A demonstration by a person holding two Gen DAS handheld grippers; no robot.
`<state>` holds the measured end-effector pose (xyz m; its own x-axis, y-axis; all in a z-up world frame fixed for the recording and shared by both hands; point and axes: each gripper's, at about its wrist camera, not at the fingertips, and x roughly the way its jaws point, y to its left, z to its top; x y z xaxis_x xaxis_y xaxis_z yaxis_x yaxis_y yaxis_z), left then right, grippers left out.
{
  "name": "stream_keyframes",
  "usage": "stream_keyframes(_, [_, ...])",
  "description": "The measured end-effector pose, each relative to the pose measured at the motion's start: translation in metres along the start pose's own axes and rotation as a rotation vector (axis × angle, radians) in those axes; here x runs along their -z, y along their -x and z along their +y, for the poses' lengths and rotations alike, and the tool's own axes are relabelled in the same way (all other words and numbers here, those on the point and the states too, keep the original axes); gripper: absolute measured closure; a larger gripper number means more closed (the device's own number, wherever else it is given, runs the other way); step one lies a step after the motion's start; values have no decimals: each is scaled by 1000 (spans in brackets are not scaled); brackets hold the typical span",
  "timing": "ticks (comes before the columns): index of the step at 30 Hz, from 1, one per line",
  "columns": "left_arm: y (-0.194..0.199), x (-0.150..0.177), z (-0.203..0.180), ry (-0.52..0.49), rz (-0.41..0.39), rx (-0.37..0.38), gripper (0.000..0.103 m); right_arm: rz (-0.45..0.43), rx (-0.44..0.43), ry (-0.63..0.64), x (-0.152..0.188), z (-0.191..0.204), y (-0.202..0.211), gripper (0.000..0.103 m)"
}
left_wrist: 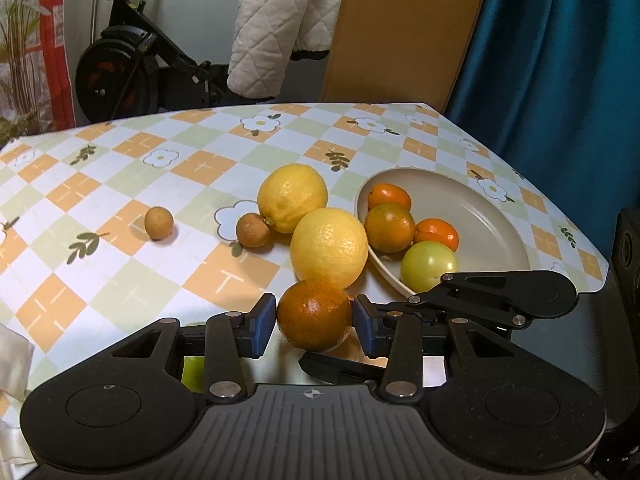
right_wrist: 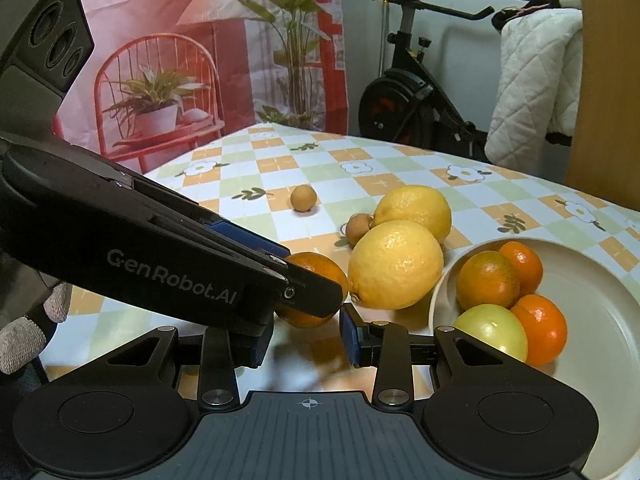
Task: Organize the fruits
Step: 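Carry the dark orange tangerine with the left gripper over the plate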
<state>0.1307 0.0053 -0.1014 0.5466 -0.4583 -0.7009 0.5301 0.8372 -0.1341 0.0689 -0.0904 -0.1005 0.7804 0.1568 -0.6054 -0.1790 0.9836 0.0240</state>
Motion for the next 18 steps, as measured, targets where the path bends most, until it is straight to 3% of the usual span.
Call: stream_keyframes(18, [16, -18, -59, -98, -24, -28, 58, -111, 21, -71, 9, -26, 55, 70])
